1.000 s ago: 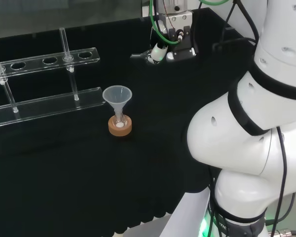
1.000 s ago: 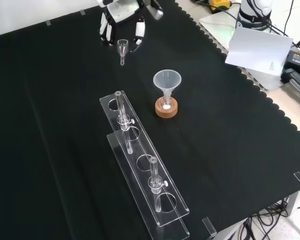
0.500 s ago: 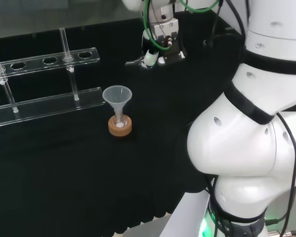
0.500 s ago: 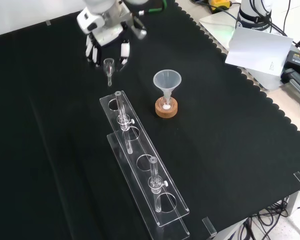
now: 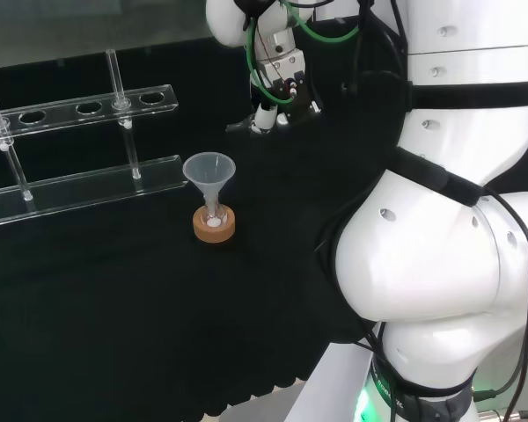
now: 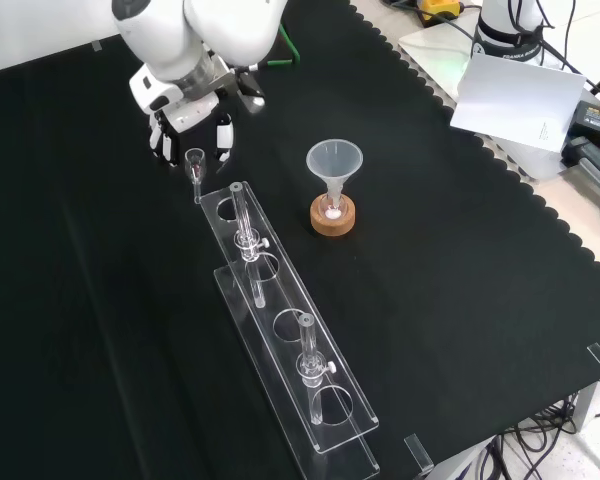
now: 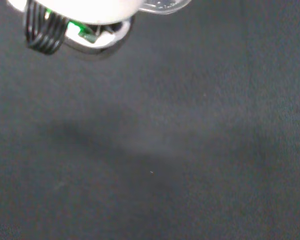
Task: Put the weighing funnel back on the table.
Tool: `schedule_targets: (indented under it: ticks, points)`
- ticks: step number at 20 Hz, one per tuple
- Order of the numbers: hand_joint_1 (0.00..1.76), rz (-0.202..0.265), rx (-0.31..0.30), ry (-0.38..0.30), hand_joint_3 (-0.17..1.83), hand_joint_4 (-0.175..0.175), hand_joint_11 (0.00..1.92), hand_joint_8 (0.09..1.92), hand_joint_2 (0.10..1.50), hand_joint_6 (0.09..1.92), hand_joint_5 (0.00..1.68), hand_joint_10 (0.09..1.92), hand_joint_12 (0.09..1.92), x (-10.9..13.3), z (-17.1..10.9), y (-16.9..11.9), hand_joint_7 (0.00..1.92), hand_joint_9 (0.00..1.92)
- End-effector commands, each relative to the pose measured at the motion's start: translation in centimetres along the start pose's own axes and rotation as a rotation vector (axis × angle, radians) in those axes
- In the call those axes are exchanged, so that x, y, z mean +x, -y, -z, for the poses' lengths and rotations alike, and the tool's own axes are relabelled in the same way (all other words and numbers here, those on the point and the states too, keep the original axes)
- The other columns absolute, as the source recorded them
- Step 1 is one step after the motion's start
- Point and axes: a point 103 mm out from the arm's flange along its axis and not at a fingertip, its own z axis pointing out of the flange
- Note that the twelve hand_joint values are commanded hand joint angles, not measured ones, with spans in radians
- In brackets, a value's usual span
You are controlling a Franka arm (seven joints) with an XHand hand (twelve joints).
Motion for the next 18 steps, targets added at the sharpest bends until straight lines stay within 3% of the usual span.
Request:
schedule_targets:
  ticks: [1,13,18]
  points:
    - [1.14,0.001,0.012,-0.003,0.57,0.175,0.9,0.62,0.67,0.45,1.37,0.1,0.96,-0.4,-1.6,-0.8,0.71,1.16]
    - [1.14,0.057,0.028,-0.097,0.57,0.175,0.9,0.62,0.67,0.45,1.37,0.1,0.96,0.3,-3.6,-1.7,0.71,1.16]
    - [1.14,0.083,0.028,-0.102,0.57,0.175,0.9,0.62,0.67,0.46,1.37,0.1,0.96,1.2,-4.0,-1.9,0.7,1.16]
